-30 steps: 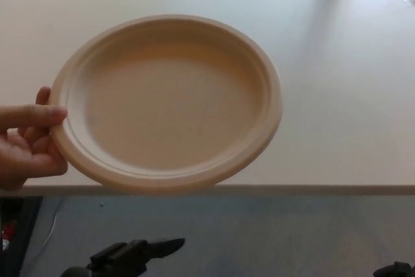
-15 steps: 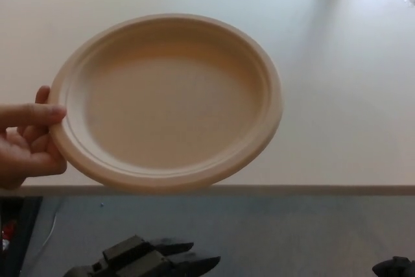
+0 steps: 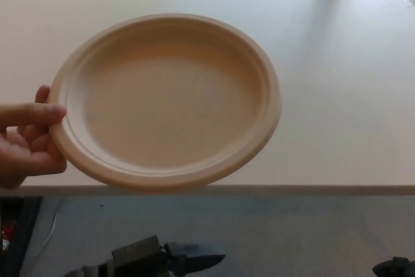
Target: A person passes a plate to the robot and the robot grabs it with its left hand and places it at the centre of the table infront of it
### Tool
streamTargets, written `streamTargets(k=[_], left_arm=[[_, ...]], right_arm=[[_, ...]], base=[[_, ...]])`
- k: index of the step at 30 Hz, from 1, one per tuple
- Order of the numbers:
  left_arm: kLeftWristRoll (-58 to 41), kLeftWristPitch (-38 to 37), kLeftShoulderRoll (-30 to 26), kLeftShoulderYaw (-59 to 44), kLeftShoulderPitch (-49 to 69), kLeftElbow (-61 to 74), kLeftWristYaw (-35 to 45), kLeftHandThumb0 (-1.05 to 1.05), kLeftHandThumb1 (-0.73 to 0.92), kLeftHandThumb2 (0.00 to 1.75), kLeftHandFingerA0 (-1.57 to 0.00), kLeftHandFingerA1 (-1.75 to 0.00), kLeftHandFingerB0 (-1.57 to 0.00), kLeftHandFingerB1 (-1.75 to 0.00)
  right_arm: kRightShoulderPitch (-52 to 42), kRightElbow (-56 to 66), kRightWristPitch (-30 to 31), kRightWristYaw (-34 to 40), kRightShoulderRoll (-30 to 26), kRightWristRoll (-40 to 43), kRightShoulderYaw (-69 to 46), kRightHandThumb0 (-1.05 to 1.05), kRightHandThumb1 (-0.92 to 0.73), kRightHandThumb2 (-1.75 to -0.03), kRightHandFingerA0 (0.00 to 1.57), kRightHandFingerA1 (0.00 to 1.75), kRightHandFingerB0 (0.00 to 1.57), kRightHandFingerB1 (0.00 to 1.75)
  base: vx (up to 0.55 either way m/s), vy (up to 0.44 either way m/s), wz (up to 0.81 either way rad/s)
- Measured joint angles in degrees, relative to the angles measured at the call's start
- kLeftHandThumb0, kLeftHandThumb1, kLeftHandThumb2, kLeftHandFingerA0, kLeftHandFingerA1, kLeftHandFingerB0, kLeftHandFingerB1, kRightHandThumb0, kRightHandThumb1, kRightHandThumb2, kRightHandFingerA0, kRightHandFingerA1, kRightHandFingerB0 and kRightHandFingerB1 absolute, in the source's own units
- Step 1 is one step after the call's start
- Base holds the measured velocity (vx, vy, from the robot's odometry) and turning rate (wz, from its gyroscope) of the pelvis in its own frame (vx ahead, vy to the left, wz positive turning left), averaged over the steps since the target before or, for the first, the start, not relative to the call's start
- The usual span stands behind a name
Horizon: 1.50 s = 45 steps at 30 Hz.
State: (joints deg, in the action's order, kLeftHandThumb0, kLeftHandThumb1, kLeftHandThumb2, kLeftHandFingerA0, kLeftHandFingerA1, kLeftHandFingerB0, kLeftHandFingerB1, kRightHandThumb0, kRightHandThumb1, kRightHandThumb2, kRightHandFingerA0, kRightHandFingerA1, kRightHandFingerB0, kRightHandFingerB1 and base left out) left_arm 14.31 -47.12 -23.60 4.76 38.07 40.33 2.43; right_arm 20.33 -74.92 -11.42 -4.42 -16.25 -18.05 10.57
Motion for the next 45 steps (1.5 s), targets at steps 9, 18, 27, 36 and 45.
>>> streamTargets(k=[9, 18, 27, 36, 45], left_arm=[[0.53, -3.78, 7.58, -1.66, -1.67, 2.49, -0.73, -0.56, 0.55, 0.58, -0.53, -0.38, -0.48, -0.35], [2.75, -6.08, 16.00, -5.92, -8.61, 5.19, -1.26, -0.60, 0.51, 0.57, -0.47, -0.36, -0.53, -0.37], [5.30, -6.50, 19.17, -11.18, -12.68, 2.19, -1.61, -0.31, 0.34, 0.92, -0.08, -0.51, -0.09, -0.50], [12.33, -0.83, 16.48, -14.85, -17.61, -2.87, 1.45, -0.75, 0.50, 0.86, -0.09, -0.38, -0.01, -0.30], [20.38, 3.07, 15.72, -15.14, -21.73, -7.55, 2.15, -0.75, 0.62, 0.60, -0.13, -0.29, -0.10, -0.27]], right_arm=[[0.08, -0.09, 0.16, -0.01, -0.05, -0.09, 0.11, -0.84, -0.83, -0.65, 0.28, 0.55, 0.24, 0.43], [0.25, -0.12, 0.23, -0.05, -0.16, -0.08, 0.05, -0.81, -0.82, -0.65, 0.27, 0.54, 0.23, 0.42], [0.31, -0.18, 0.25, -0.10, -0.24, -0.12, 0.11, -0.81, -0.83, -0.65, 0.30, 0.54, 0.24, 0.42], [0.50, -0.17, 0.62, -0.10, -0.35, -0.22, 0.37, -0.82, -0.83, -0.65, 0.32, 0.56, 0.23, 0.42], [0.77, -0.16, 0.63, -0.10, -0.37, -0.40, 0.54, -0.83, -0.84, -0.65, 0.33, 0.55, 0.23, 0.42]], base=[[0.00, 0.000, 0.00], [0.00, 0.000, 0.00], [0.00, 0.000, 0.00], [0.00, 0.000, 0.00], [0.00, 0.000, 0.00]])
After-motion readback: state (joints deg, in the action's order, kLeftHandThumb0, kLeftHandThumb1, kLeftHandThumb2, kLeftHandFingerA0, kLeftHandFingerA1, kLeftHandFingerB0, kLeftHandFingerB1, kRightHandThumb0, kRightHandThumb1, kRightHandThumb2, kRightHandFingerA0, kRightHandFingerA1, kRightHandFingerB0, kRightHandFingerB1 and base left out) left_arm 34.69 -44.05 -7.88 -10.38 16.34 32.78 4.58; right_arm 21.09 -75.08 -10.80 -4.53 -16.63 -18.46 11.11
